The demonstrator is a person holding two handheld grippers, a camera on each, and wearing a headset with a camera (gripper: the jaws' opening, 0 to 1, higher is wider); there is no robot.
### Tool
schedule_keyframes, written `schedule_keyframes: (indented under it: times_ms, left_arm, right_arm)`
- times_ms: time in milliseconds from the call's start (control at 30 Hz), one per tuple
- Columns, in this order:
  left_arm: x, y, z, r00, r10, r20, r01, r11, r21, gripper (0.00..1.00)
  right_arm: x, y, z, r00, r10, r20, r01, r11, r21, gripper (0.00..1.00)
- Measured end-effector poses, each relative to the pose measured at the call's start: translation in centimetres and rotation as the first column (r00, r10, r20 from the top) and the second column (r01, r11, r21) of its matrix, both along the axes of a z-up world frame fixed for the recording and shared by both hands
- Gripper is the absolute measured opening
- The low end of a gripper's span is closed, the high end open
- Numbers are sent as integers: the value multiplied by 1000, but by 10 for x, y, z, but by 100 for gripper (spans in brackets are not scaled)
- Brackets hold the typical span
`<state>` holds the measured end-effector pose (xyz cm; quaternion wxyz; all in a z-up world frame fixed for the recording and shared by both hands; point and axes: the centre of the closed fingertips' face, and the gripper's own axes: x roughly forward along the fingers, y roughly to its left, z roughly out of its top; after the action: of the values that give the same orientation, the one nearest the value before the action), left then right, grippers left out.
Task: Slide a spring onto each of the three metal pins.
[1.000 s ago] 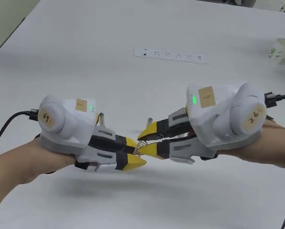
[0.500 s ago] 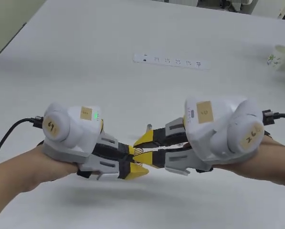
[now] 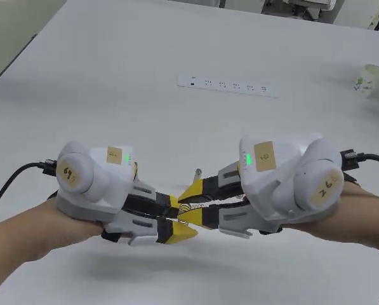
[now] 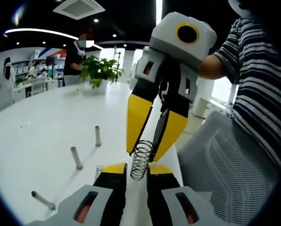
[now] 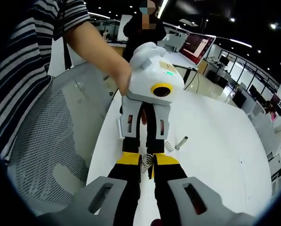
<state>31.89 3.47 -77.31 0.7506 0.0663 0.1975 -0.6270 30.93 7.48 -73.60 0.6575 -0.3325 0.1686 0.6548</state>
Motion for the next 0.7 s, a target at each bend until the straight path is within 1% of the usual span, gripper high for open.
schedule_keyframes:
  times_ms: [233, 333, 367, 433, 567, 700]
  left_arm:
    - [4, 8, -1, 1000, 28, 1, -28, 1000, 12, 14]
    - [5, 12, 0, 999, 46, -8, -46, 999, 11, 18]
    - [5, 13, 0, 999, 48, -2, -48, 999, 12, 18]
    - [5, 17, 0, 999, 52, -3, -52, 999, 16, 19]
    - [7, 26, 0, 997, 74, -4, -74, 997, 23, 21]
    - [7, 36, 2, 995, 99, -8, -99, 995, 19, 23]
  right_arm:
    - [5, -1, 2, 1000, -18, 22, 18, 1000, 4, 7]
    - [7, -2, 2, 999, -20, 32, 20, 1000, 5, 7]
    - [7, -2, 3, 999, -22, 33, 21, 1000, 6, 7]
    - [8, -3, 3, 999, -23, 38, 22, 1000, 7, 7]
    - [9, -5, 3, 998, -24, 49, 24, 1000, 7, 7]
    - [9, -6, 3, 998, -24, 52, 24, 1000, 6, 7]
